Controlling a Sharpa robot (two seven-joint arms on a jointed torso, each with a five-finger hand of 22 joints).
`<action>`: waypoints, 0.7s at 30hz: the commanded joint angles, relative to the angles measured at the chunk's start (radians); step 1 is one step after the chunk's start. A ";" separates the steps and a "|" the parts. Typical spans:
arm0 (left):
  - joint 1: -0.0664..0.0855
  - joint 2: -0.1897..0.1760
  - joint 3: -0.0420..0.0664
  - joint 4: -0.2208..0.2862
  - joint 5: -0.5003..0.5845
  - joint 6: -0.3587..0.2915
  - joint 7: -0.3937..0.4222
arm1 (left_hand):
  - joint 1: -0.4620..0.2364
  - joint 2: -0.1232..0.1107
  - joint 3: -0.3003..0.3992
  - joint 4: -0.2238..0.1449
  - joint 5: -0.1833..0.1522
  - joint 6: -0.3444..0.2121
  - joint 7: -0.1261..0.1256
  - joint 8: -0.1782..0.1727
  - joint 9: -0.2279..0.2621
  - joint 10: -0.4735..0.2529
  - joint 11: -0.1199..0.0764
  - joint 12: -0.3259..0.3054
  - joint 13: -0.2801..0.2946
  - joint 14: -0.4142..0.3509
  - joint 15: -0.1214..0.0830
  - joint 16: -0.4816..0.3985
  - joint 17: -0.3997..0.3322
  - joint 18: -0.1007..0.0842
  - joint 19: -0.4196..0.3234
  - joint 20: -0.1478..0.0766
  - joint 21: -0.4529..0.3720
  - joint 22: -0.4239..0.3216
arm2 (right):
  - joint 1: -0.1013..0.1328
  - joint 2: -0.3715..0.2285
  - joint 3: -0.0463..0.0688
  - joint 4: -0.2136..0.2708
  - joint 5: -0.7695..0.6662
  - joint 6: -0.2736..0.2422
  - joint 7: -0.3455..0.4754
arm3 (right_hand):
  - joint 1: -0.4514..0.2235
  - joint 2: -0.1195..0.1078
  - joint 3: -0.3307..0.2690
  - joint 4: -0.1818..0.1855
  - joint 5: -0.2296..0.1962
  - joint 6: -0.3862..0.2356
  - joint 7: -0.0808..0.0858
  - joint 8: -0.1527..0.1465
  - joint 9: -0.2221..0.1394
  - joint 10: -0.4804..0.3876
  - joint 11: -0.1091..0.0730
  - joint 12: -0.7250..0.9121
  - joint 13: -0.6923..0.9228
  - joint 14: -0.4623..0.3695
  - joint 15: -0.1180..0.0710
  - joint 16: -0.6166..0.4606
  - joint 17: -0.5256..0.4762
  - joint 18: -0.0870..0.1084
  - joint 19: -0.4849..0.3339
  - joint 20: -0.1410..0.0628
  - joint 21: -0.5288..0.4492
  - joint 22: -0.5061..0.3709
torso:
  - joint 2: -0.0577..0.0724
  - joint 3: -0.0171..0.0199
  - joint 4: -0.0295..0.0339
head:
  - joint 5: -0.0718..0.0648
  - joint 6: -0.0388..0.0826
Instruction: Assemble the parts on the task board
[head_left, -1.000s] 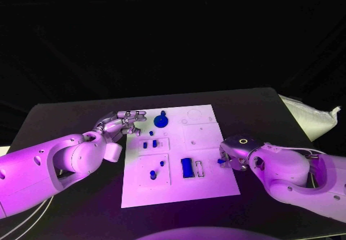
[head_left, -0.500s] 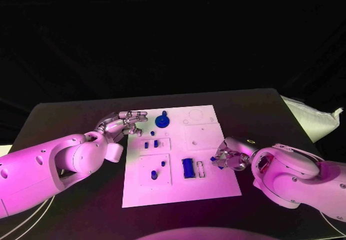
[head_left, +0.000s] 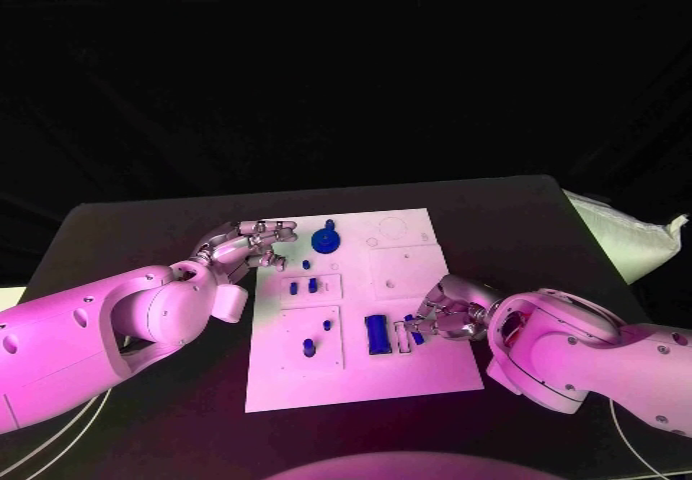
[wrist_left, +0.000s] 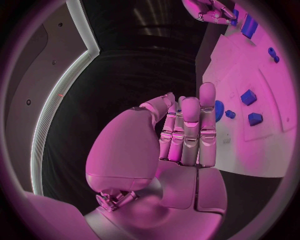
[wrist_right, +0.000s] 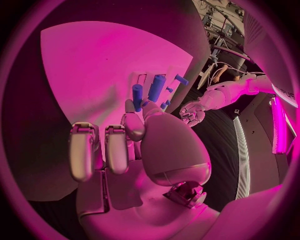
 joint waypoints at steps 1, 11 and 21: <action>0.000 0.000 0.001 0.004 -0.004 0.018 0.004 | 0.003 0.008 -0.003 -0.001 -0.002 -0.005 0.004 0.005 -0.001 -0.005 -0.001 0.005 0.001 -0.008 -0.001 -0.005 -0.001 0.018 -0.007 0.000 -0.006 -0.001 | -0.001 0.014 0.000 -0.006 0.031 0.043 -0.013 | -0.010 0.001 -0.001 0.005 0.005 0.019 -0.008 -0.003 -0.001 0.013 -0.003 0.005 0.005 0.065 0.001 0.006 0.056 -0.015 0.004 -0.001 0.004 0.084 | 0.000 0.0013 -0.0015 | 0.003 -0.001; 0.000 0.000 0.001 0.004 -0.004 0.020 0.003 | 0.003 0.008 -0.003 -0.001 -0.002 -0.005 0.004 0.005 -0.001 -0.005 -0.001 0.005 0.001 -0.008 -0.001 -0.005 -0.001 0.018 -0.007 0.000 -0.006 -0.001 | -0.004 0.039 0.000 -0.017 0.002 0.068 -0.018 | -0.011 -0.001 -0.001 0.004 0.006 0.024 -0.010 -0.001 0.001 0.014 -0.004 0.008 0.008 0.065 0.000 0.005 0.054 -0.015 0.004 -0.001 0.004 0.084 | 0.000 0.0020 -0.0005 | 0.005 -0.004; 0.000 0.001 0.001 0.004 -0.004 0.022 0.002 | 0.003 0.008 -0.003 -0.001 -0.002 -0.005 0.004 0.005 -0.001 -0.005 -0.001 0.005 0.001 -0.008 -0.001 -0.005 -0.001 0.018 -0.007 0.000 -0.006 -0.001 | -0.005 0.048 0.000 -0.023 -0.027 0.081 -0.019 | -0.015 -0.006 -0.004 0.006 0.003 0.031 -0.012 0.002 0.005 0.015 -0.006 0.008 0.009 0.064 -0.001 0.004 0.052 -0.015 0.003 -0.003 0.003 0.083 | 0.000 0.0017 -0.0011 | 0.005 -0.005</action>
